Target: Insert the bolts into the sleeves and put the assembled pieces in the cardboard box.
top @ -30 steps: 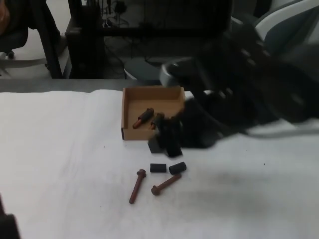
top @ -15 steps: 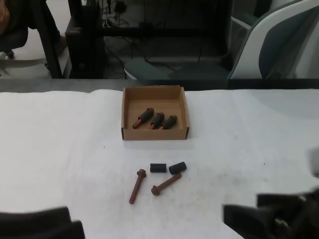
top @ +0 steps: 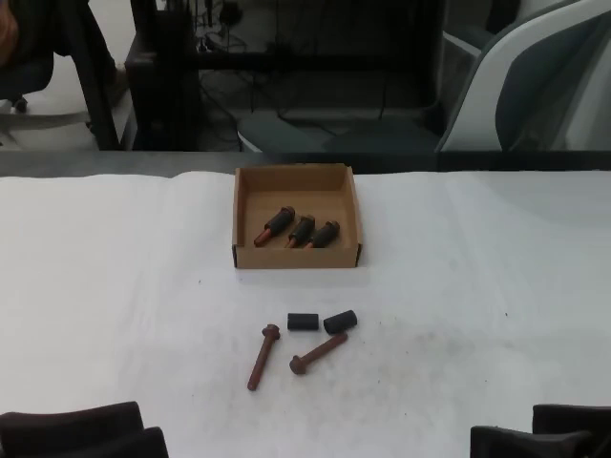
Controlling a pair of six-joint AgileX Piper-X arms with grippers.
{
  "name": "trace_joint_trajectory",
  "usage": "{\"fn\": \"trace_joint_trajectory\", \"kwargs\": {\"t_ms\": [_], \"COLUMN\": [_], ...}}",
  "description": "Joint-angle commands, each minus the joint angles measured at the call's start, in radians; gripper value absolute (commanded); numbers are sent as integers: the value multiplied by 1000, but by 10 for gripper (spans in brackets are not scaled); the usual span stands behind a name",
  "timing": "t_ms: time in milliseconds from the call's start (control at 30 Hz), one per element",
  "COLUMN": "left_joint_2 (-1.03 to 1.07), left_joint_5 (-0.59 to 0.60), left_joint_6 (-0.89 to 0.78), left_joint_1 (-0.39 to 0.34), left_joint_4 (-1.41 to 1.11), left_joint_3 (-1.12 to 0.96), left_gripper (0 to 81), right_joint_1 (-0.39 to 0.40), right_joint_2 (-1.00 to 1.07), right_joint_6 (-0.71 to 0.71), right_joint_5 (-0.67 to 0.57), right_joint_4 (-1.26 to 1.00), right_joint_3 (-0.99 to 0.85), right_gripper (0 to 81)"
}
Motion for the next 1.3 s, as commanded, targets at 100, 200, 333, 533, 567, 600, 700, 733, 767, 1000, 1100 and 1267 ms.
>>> {"fn": "trace_joint_trajectory", "kwargs": {"t_ms": [100,200,333,533,567,600,700,733,767,1000,1100,1267], "left_joint_2": [-6,-6,-6,-6,-6,-6,-6,-6,-6,-6,-6,-6], "left_joint_5": [3,3,3,5,5,5,5,5,5,7,5,5], "left_joint_6": [-4,-4,-4,-53,-58,-58,-58,-58,-58,-58,-58,-56], "left_joint_1": [2,2,2,2,2,2,2,2,2,2,2,2], "left_joint_4": [-40,-62,-72,-84,-92,-97,-128,-137,-147,-226,-254,-261], "left_joint_3": [0,0,0,0,0,0,0,0,0,0,0,0], "left_gripper": [388,388,388,388,388,388,388,388,388,388,388,388], "right_joint_1": [-2,-2,-32,-143,-165,-185,-244,-262,-275,-365,-395,-418], "right_joint_2": [37,112,282,570,614,653,753,781,802,939,996,1081], "right_joint_6": [-26,-27,9,-197,-268,-329,-597,-699,-777,-1366,-1480,-1657], "right_joint_5": [6,-23,-78,-215,-233,-242,-244,-244,-244,-209,-186,-186], "right_joint_4": [-1,-1,-1,-1,-1,-1,-1,-1,-1,-92,-124,-145], "right_joint_3": [-11,-31,-77,-202,-229,-258,-340,-366,-386,-497,-527,-566], "right_gripper": [624,624,624,624,624,624,624,624,624,624,624,624]}}
